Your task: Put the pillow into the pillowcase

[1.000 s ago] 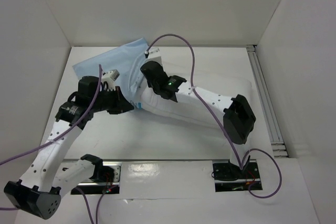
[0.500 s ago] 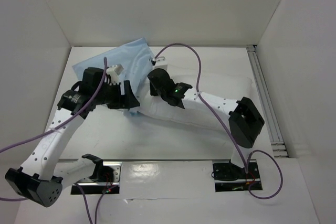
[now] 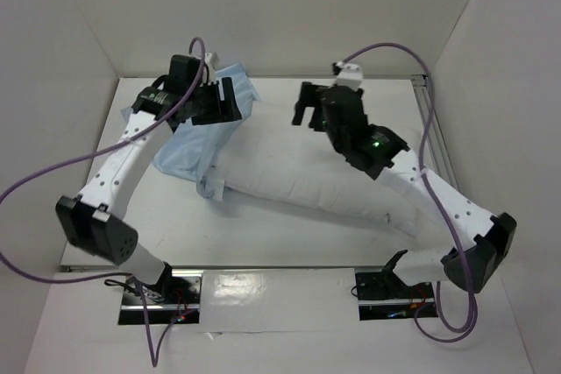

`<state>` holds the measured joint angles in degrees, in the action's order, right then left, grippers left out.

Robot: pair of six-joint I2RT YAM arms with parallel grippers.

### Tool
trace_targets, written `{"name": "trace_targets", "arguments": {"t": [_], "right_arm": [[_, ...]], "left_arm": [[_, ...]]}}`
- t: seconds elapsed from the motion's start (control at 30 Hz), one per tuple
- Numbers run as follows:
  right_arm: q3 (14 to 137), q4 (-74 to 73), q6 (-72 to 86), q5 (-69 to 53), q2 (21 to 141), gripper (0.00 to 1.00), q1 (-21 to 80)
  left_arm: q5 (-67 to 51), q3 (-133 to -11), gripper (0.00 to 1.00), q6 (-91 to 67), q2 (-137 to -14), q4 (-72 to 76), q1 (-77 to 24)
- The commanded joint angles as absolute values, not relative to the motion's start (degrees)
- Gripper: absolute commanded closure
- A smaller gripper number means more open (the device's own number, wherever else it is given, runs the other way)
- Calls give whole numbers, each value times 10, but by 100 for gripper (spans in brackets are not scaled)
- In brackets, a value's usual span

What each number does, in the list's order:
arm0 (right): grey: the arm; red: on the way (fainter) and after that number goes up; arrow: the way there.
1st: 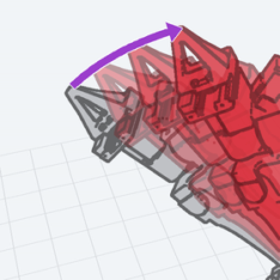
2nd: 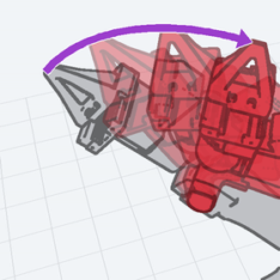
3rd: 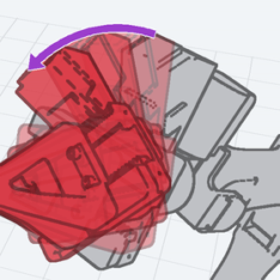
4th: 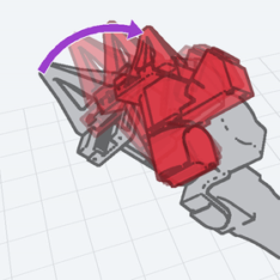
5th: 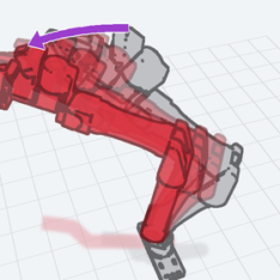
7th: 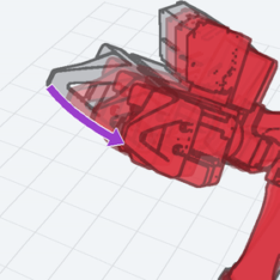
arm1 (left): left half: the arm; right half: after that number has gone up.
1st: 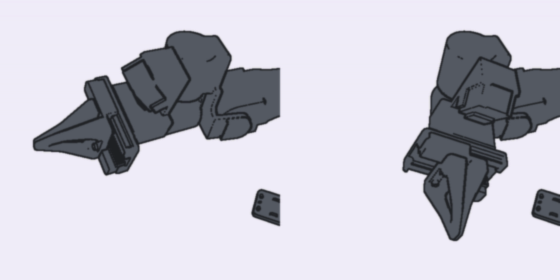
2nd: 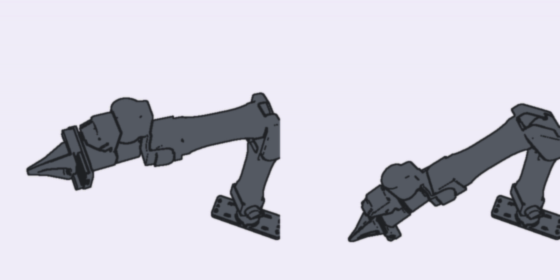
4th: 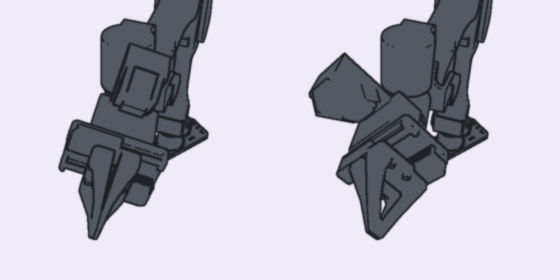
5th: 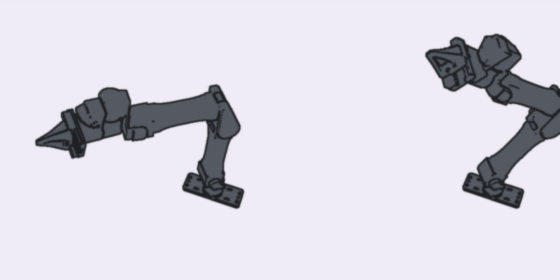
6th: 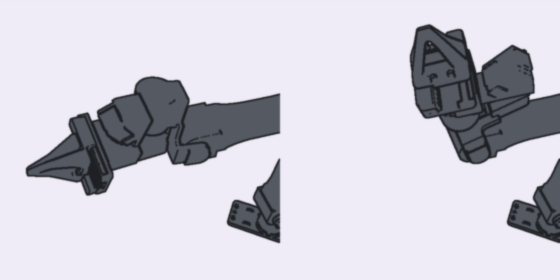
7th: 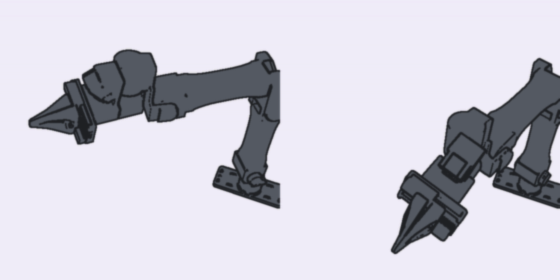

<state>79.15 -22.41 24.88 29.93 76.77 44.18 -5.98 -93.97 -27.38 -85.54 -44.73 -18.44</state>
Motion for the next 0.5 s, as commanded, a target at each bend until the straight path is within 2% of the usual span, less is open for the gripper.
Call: {"name": "trace_targets", "arguments": {"t": [0.0, 0.07, 0.17, 0.3, 0.4, 0.43, 0.47], "right_arm": [[772, -328, 262, 333, 741, 0, 348], [748, -346, 262, 290, 721, 0, 270], [704, -352, 256, 239, 708, 0, 182], [628, -318, 250, 159, 714, 0, 114], [573, -283, 258, 124, 736, 0, 109], [557, -275, 263, 115, 736, 7, 109], [550, -259, 263, 93, 741, 22, 109]], "left_arm": [[49, -989, 18, -279, -910, -444, -187], [78, -1022, 14, -268, -958, -437, -192], [94, -1058, 14, -263, -1015, -444, -199], [7, -1099, 17, -249, -1078, -456, -199], [-59, -1145, 39, -237, -1118, -483, -205], [-68, -1153, 69, -237, -1124, -489, -205], [-76, -1162, 89, -237, -1124, -495, -210]]}}
